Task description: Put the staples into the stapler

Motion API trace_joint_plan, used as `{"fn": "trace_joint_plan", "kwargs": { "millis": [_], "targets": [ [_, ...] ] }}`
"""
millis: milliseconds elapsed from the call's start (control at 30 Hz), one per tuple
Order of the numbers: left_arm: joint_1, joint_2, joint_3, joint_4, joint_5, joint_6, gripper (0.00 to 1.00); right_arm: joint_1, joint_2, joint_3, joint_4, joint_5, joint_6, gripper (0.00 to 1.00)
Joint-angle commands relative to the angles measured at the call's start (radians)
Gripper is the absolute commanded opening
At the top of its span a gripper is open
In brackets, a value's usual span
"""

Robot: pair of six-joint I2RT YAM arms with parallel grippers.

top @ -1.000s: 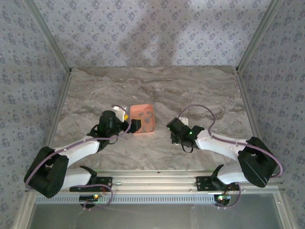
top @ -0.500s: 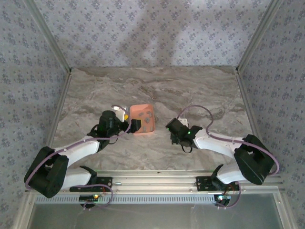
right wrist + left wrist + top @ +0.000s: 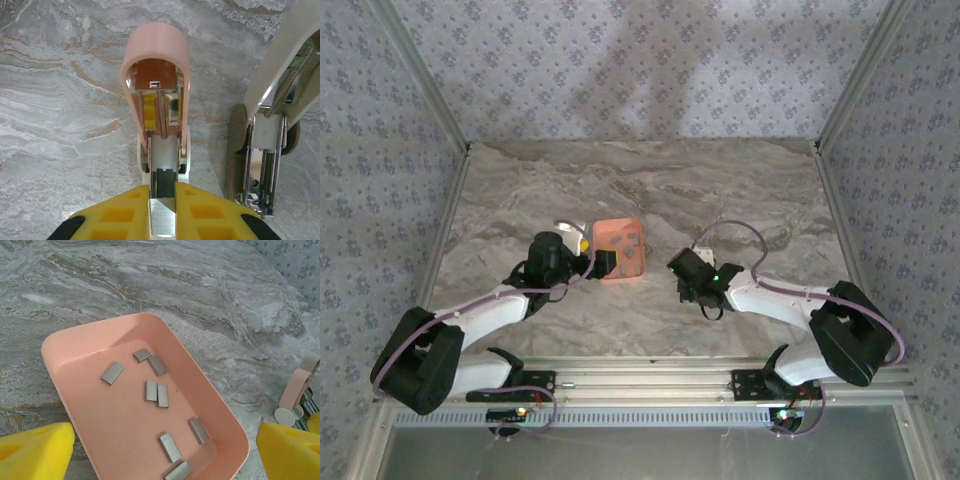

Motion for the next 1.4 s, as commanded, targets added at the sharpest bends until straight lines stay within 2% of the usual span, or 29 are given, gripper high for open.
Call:
{"fn": "trace_joint_plan", "kwargs": {
  "millis": [0,367,767,1367],
  "targets": [
    [-0.010,-0.011,0.017,0.014,0.012,0.022,0.94,0.003,0.018,-0.018,-0.018,0.017,0.002,0.16],
    [-0.009,-0.011,0.016,0.016,0.011,0.022,0.94,0.022,0.031,0.005,-0.045,0.045,-0.007,0.16],
    [-0.009,-0.005,0.018,0.022,0.014,0.022,0.94,0.026,-0.051,0.018,-0.060,0.073,-0.019,0.16],
    [-0.010,-0.005,0.017,0.021,0.014,0.023,0.94,0.015,0.020,0.015,-0.022,0.030,-0.023,0.16]
  ]
}}
